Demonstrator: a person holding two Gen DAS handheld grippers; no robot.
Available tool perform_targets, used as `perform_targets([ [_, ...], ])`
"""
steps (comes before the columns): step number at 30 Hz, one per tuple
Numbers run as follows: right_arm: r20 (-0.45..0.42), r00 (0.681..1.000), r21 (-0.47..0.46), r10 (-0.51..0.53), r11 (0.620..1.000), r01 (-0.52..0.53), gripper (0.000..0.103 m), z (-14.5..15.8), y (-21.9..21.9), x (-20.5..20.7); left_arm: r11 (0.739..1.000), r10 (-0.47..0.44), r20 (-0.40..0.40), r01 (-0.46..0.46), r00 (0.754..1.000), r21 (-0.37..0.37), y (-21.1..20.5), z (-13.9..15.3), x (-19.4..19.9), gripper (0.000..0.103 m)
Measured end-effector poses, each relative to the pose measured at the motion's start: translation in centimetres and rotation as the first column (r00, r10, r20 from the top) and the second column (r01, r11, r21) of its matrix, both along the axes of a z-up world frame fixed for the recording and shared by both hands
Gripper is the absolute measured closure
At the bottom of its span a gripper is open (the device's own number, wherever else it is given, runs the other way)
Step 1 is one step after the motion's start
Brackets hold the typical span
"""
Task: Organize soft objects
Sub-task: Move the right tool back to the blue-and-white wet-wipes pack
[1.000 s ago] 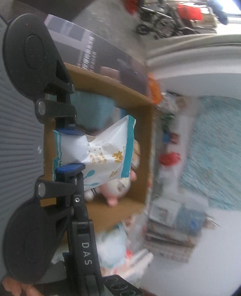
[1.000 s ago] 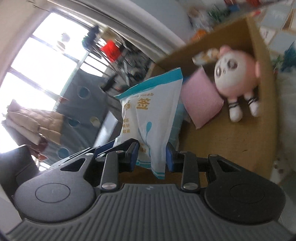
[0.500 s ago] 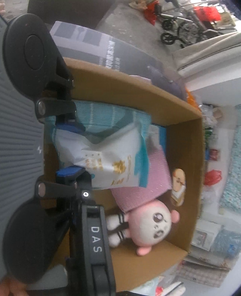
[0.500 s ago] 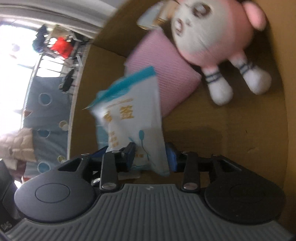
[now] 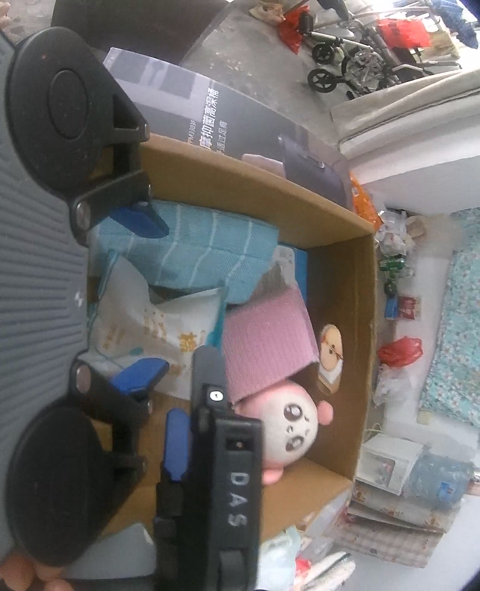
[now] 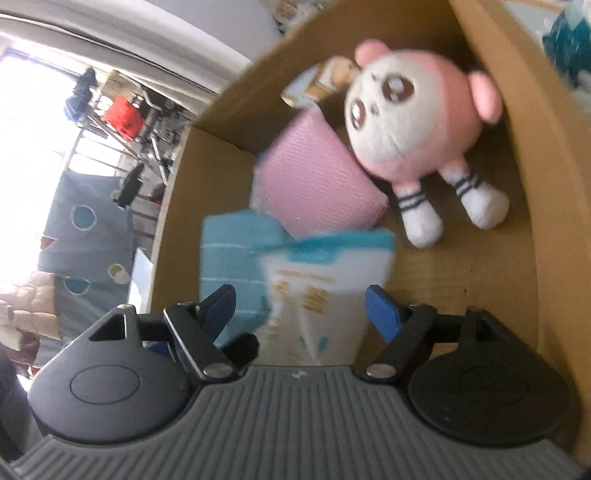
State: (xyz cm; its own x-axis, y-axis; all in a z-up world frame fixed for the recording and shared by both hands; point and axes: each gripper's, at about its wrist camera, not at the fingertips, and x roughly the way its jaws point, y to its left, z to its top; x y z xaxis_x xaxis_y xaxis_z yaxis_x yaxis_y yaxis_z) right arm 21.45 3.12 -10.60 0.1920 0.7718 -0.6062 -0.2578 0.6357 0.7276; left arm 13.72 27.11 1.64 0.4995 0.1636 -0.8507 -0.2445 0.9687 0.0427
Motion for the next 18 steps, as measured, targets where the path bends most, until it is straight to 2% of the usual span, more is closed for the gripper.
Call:
perform_targets([
  [7, 0.117, 0.993, 0.123, 0.007, 0.992, -0.022, 0.024, 3.8, -3.2, -0.9, 1.000, -0.025, 0.071, 0.024, 0.997, 0.012, -2.3, 2.1, -1.4, 0.026],
  [10, 0.146, 0.989, 0.185, 0.022, 0.981, -0.049, 0.024, 5.4, -6.5, -1.5, 0.999, -0.042, 0.106, 0.041, 0.993, 0.012, -3.7, 3.4, -2.2, 0.025],
  [13, 0.200, 0.979, 0.242, 0.026, 0.967, -0.075, 0.024, 7.2, -10.2, -2.3, 0.996, -0.084, 0.154, 0.078, 0.984, 0.044, -5.8, 5.1, -3.1, 0.020],
  [18, 0.276, 0.961, 0.301, -0.027, 0.952, -0.060, 0.023, 9.9, -18.6, -3.0, 0.979, -0.192, 0.229, 0.170, 0.954, 0.112, -10.3, 7.8, -3.7, 0.013],
])
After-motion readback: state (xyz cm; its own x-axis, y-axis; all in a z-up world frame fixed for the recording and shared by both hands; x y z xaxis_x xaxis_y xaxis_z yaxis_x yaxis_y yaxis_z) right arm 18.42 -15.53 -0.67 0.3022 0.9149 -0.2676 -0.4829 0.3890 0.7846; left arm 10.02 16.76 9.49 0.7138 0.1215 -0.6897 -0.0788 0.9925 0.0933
